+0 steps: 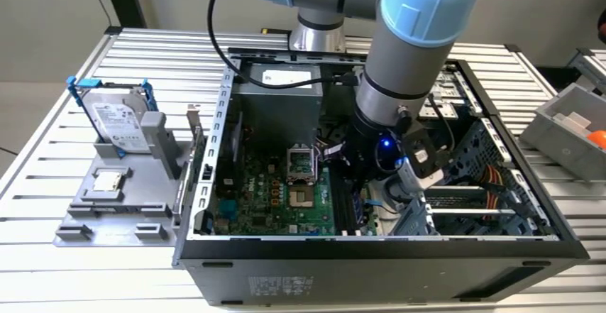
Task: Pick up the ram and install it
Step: 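Insert the ram into the slot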
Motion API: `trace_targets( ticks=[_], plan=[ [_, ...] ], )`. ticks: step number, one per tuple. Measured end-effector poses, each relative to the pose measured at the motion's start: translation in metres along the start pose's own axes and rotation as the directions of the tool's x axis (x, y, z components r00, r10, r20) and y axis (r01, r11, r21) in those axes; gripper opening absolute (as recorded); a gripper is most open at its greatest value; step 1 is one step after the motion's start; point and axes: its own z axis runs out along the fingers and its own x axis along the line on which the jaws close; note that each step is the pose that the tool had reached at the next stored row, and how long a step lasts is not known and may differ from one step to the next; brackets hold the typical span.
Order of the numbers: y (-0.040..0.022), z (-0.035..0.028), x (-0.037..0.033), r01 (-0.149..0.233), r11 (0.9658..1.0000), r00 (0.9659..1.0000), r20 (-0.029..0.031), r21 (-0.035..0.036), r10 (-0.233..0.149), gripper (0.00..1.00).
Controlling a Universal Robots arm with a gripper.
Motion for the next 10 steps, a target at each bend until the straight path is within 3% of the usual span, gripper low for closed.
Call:
trace_targets(
  ticks=[10],
  plan=[
    [0.0009,0.0010,-0.0001,-0.004,1.0000,1.0000,0.0000,-0.0009,0.004,0.00]
  ],
)
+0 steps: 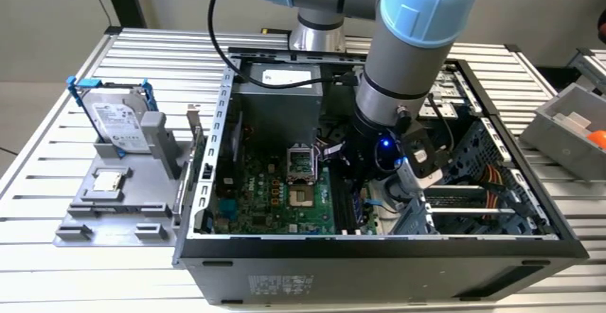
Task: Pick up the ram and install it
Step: 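Insert the ram into the slot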
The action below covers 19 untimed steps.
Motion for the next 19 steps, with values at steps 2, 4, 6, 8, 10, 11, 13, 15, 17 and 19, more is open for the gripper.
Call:
trace_targets(
  ticks=[2,4,6,8,10,11,13,15,17,19],
  plan=[
    [0.0000,0.0000,0.0000,0.000,1.0000,1.0000,0.0000,-0.0001,0.000,0.00],
    [0.0000,0.0000,0.0000,-0.001,1.0000,1.0000,0.0000,0.0000,0.001,0.00],
    [0.0000,0.0000,0.0000,-0.001,1.0000,1.0000,0.0000,0.0000,0.001,0.00],
    [-0.0001,0.0001,0.0000,-0.001,1.0000,1.0000,-0.0001,0.0004,0.001,0.00],
    [0.0000,0.0009,0.0000,-0.001,1.0000,1.0000,0.0000,0.0000,0.001,0.00],
    [0.0000,0.0012,0.0000,-0.001,1.0000,1.0000,0.0000,0.0001,0.001,0.00],
    [0.0000,0.0022,0.0000,-0.001,1.0000,1.0000,0.0000,0.0001,0.001,0.00],
    [0.0000,0.0027,0.0000,-0.001,1.0000,1.0000,0.0000,0.0002,0.001,0.00],
    [0.0000,0.0027,0.0000,-0.001,1.0000,1.0000,-0.0001,0.0004,0.001,0.00],
    [0.0000,0.0029,0.0000,-0.001,1.0000,1.0000,0.0000,0.0001,0.001,0.00]
  ],
)
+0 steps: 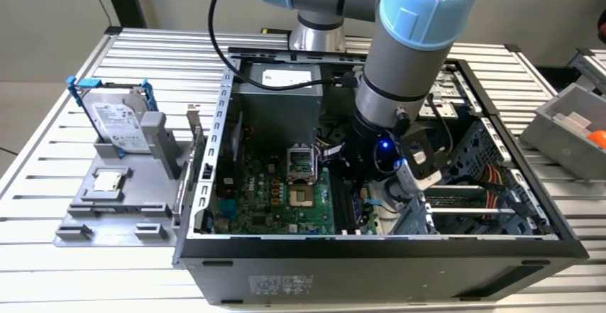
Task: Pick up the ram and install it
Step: 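Insert the ram into the slot, then press down the ram until it locks into place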
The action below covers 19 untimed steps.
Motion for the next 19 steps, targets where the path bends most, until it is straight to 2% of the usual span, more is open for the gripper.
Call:
trace_targets(
  ticks=[3,4,10,17,19],
  plan=[
    [0.0000,0.0001,0.0000,0.000,1.0000,1.0000,0.0000,-0.0001,0.000,0.00],
    [0.0004,0.0007,-0.0001,0.000,1.0000,1.0000,0.0003,-0.0025,0.000,1.00],
    [0.0000,0.0001,0.0000,0.000,1.0000,1.0000,-0.0001,0.0001,0.000,1.00],
    [-0.0003,-0.0216,0.0003,-0.001,1.0000,1.0000,-0.0001,0.0000,0.001,1.00],
    [-0.0003,-0.0234,0.0003,-0.001,1.0000,1.0000,0.0000,-0.0003,0.001,1.00]
  ],
)
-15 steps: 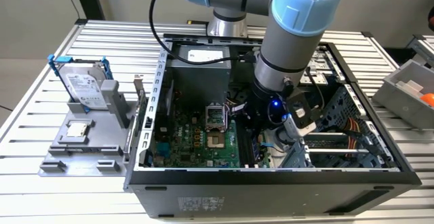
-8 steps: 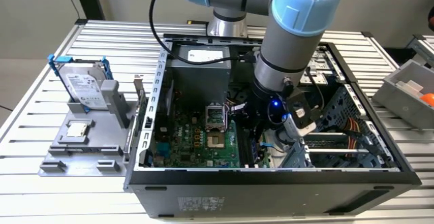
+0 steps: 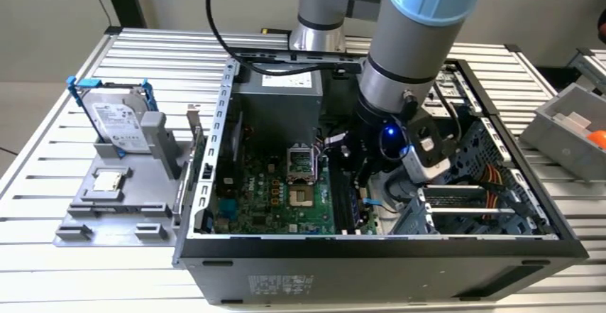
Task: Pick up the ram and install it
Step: 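Press down the ram until it locks into place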
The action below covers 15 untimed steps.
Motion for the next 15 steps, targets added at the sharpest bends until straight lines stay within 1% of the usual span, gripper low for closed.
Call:
trace_targets(
  ticks=[1,2,3,14,15],
  plan=[
    [0.0000,0.0001,0.0000,0.000,1.0000,1.0000,0.0001,-0.0004,0.000,1.00],
    [-0.0017,-0.0001,-0.0001,0.000,1.0000,1.0000,0.0001,0.0001,0.000,1.00],
    [-0.0021,0.0000,0.0000,0.000,1.0000,1.0000,0.0000,-0.0001,0.000,0.00],
    [-0.0030,-0.0001,0.0000,0.000,1.0000,1.0000,-0.0001,0.0000,0.000,0.00],
    [-0.0042,0.0000,0.0001,0.000,1.0000,1.0000,0.0000,-0.0001,0.000,0.00]
  ],
)
